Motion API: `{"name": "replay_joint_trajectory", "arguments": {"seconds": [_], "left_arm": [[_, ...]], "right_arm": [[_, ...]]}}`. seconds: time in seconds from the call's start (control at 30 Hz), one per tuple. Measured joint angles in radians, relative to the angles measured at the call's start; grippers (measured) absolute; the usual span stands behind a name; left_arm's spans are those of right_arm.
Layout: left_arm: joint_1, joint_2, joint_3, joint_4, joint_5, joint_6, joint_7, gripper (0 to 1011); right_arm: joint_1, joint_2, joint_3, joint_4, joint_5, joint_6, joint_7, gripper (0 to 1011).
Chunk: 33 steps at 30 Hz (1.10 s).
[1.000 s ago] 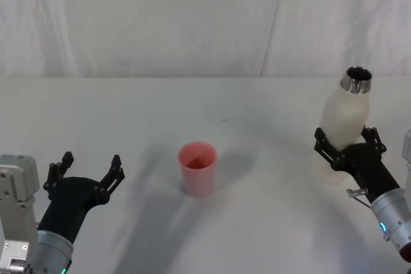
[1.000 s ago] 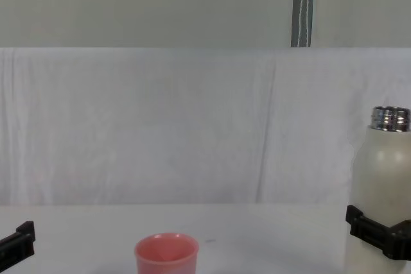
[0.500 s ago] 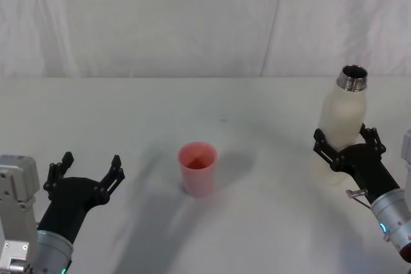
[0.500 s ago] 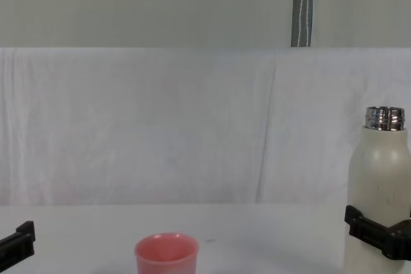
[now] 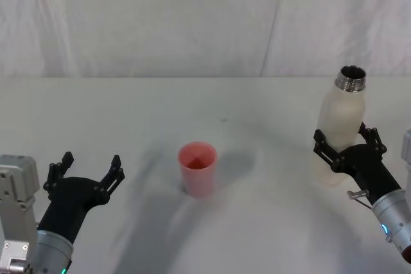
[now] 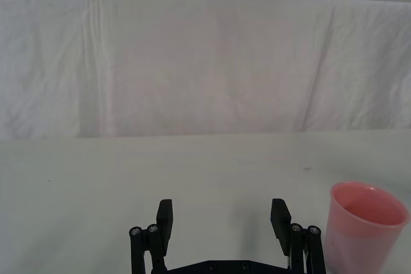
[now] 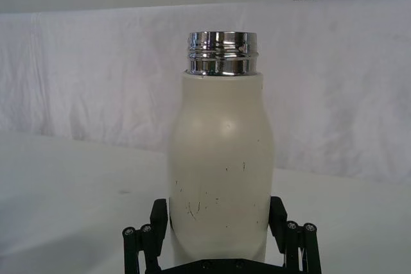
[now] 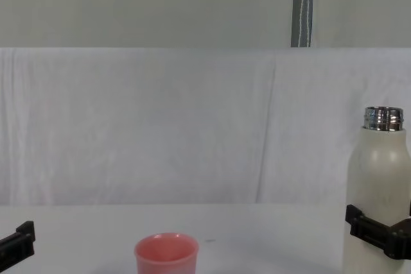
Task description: Grasp the thermos with one hand and pour water into the cup lid.
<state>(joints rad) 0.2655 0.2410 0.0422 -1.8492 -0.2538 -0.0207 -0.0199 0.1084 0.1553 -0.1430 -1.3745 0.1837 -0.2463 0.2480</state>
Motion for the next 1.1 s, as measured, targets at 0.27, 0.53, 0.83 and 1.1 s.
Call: {"name": "replay_joint_trajectory", "arguments": {"seconds": [0.27, 0.53, 0.83, 1.1], "left_arm": [[0.000, 0.000, 0.000, 0.000, 0.000, 0.000, 0.000, 1001], [0.000, 0.000, 0.000, 0.000, 0.000, 0.000, 0.000, 1001], [0.000, 0.000, 0.000, 0.000, 0.000, 0.000, 0.000, 1001], [0.000, 0.000, 0.000, 0.000, 0.000, 0.000, 0.000, 1001]], "right_arm": [[-0.015, 0.004, 0.005, -0.026, -0.008, 0.007, -0.011, 1001], [-0.040, 0.007, 0.014, -0.055, -0.008, 0.016, -0.019, 1002], [-0.056, 0.010, 0.019, -0.074, -0.006, 0.024, -0.020, 1003], [-0.068, 0.013, 0.018, -0.089, 0.000, 0.029, -0.015, 1003]]}}
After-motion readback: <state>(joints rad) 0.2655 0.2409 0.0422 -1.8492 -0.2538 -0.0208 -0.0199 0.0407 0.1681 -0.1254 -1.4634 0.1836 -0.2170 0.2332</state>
